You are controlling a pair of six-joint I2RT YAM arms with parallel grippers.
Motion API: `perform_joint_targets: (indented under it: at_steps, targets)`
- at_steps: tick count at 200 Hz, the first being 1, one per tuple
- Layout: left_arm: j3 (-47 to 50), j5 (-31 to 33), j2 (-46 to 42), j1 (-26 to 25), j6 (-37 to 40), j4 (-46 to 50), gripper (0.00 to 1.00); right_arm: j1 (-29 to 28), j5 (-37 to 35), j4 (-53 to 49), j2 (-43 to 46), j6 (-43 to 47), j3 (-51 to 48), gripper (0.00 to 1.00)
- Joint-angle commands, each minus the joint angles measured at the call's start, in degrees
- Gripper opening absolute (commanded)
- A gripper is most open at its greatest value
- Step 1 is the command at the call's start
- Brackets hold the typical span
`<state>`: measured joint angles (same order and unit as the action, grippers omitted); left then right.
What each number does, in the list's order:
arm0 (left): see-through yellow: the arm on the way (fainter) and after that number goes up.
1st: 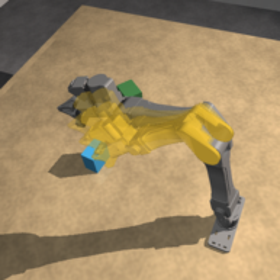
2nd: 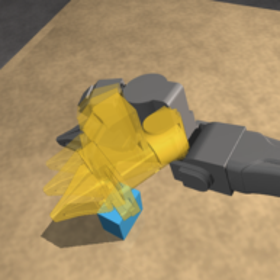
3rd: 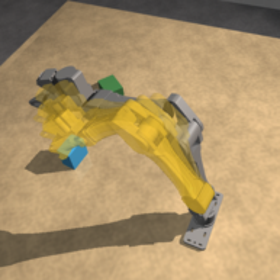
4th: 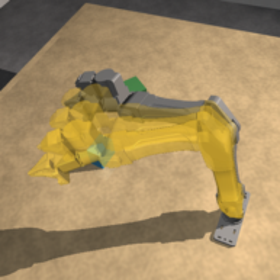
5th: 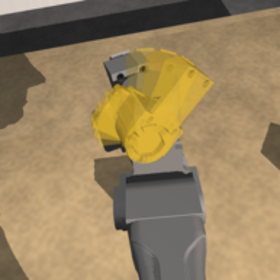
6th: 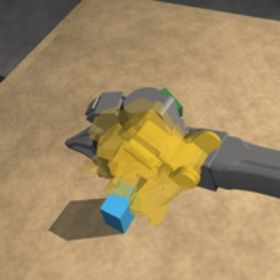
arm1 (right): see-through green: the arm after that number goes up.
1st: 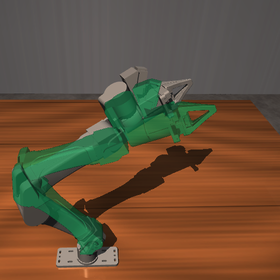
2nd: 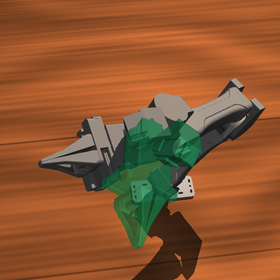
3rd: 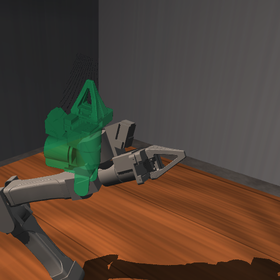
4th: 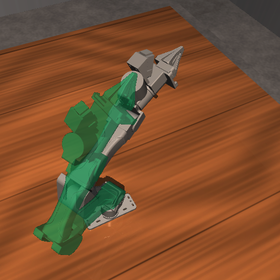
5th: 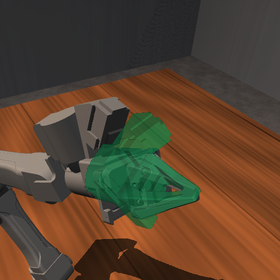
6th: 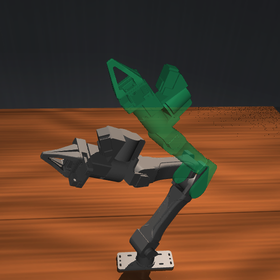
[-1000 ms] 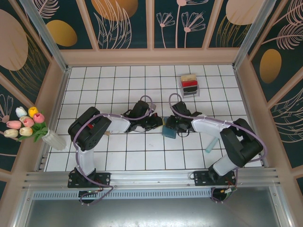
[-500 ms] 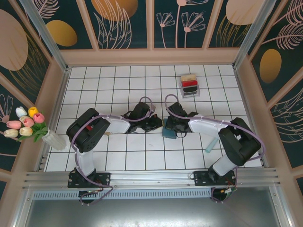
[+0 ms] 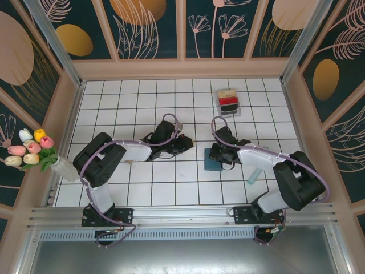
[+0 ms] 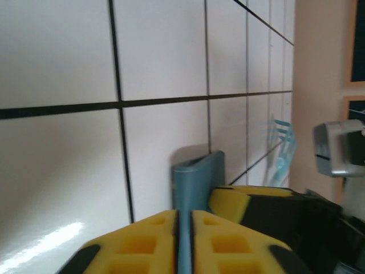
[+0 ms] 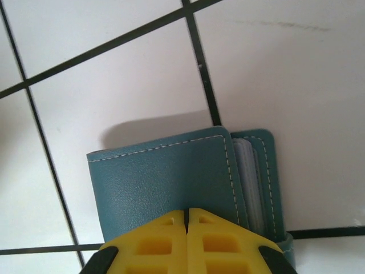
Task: Put the credit cards into the card holder
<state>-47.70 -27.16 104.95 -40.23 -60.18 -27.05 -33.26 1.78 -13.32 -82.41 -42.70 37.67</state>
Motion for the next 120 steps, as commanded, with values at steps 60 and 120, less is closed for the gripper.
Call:
perform_joint_targets:
  at_steps: [60, 120]
  targets:
    - [-3.6, -4.1, 1.9, -2.2, 0.8, 2.7, 0.47, 4.2, 4.3, -6.8, 8.1, -0.2, -0.8, 0.38]
    - [-5.4, -4.4, 4.1, -2.6, 1.6, 5.7, 0.55, 5.9, 15.6, 1.7, 8.9, -1.9, -8.3, 0.42]
